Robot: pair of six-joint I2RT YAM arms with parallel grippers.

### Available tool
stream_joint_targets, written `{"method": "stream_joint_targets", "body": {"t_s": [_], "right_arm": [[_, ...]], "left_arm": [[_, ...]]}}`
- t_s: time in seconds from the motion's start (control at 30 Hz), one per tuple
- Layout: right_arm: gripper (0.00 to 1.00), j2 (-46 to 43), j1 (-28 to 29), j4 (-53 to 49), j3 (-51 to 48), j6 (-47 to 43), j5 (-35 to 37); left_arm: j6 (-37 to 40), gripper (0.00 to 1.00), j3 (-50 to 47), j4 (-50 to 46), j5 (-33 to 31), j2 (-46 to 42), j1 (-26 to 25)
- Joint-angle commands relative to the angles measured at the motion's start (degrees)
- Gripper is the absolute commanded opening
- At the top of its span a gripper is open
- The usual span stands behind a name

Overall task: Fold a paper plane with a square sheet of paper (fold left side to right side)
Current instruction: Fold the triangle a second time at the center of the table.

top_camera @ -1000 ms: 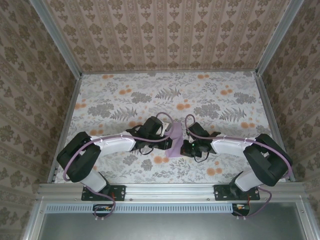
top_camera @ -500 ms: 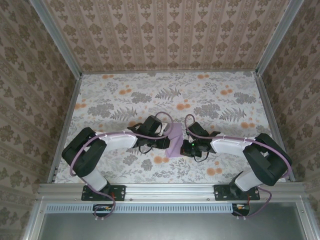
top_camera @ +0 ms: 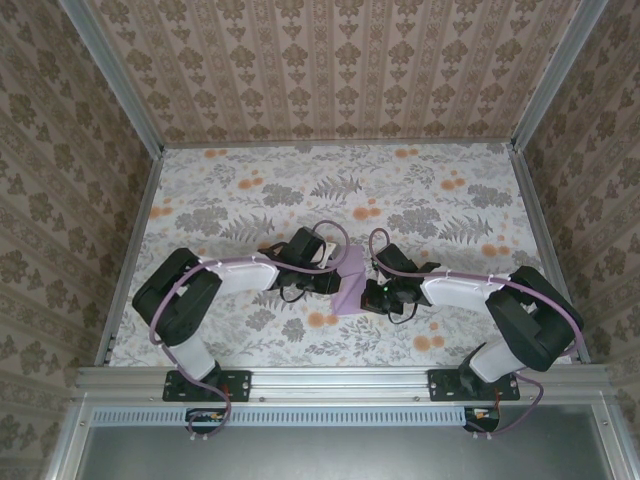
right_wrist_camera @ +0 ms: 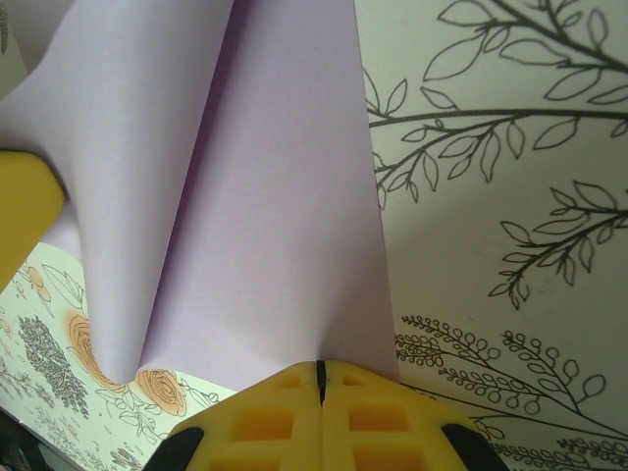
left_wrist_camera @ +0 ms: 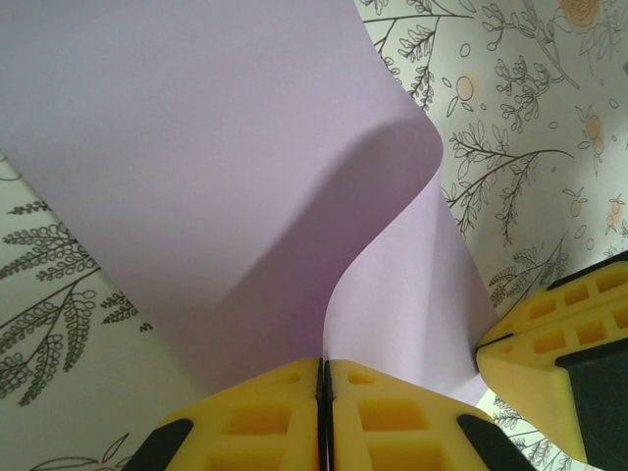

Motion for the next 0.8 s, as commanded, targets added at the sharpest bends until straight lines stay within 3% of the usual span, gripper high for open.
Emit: {"method": "stream_joint_targets", "body": {"t_s": [0.0, 0.77], "right_arm": [[0.0, 1.65, 0.43, -5.73, -0.37, -0.86, 2.68], [0.0, 2.13, 0.43, -6.88, -0.57, -1.13, 3.04]], "left_arm": [[1.92, 0.11, 1.98, -1.91, 1.09, 1.11, 0.33], [2.94, 0.11, 2.53, -2.95, -0.35, 2.12, 0.65]]}}
